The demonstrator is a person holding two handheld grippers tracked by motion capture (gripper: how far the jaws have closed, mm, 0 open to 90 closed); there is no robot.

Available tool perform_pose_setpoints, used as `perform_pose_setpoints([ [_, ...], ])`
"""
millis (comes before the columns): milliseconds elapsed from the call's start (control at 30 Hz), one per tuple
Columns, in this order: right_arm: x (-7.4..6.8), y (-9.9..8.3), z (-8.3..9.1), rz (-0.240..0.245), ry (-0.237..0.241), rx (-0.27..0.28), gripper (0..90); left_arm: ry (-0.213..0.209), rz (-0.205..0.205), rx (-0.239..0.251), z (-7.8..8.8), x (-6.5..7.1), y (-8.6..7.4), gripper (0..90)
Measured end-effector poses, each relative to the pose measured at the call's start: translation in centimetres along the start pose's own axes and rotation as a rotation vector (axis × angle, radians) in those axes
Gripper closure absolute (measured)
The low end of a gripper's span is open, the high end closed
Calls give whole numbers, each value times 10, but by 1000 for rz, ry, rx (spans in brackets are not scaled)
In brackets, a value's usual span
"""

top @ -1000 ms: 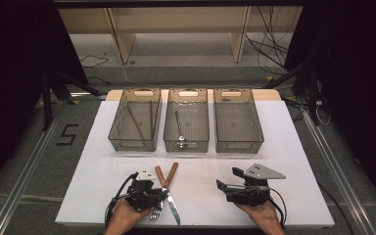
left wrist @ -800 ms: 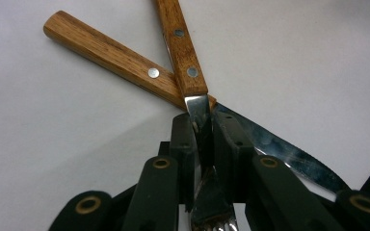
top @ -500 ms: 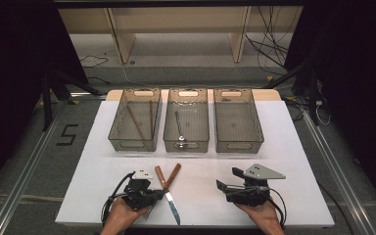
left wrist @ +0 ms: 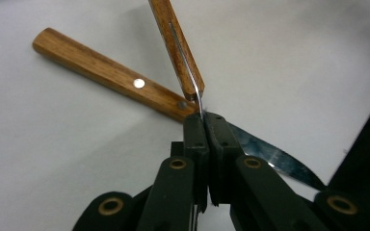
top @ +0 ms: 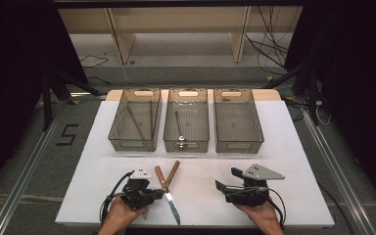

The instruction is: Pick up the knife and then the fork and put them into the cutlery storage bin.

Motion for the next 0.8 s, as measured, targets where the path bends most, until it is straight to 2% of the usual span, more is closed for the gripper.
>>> perform_pose_setpoints([
  [167,-7,3,0,22,18,11,254,-19,-29,-5,4,4,3,881],
  [433,-25,6,-3,98,49,11,239,-59,-88,-32,6,16,10,880],
  [600,-37,8,-3,176,75,8,200,-91,-127,-48,5,22,20,880],
  [800,-49,11,-2,281,55,10,191,-115,-188,-59,5,29,39,880],
])
Point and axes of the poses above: each handheld gripper's, and its own axes: z roughly backward along the jaws, y roughly out of its top, x roughly to its right, the point moved 2 cm from there along -z, roughly forward along the jaws, and after that the axes turned 5 degrees about -x, right-handed, at the moved point
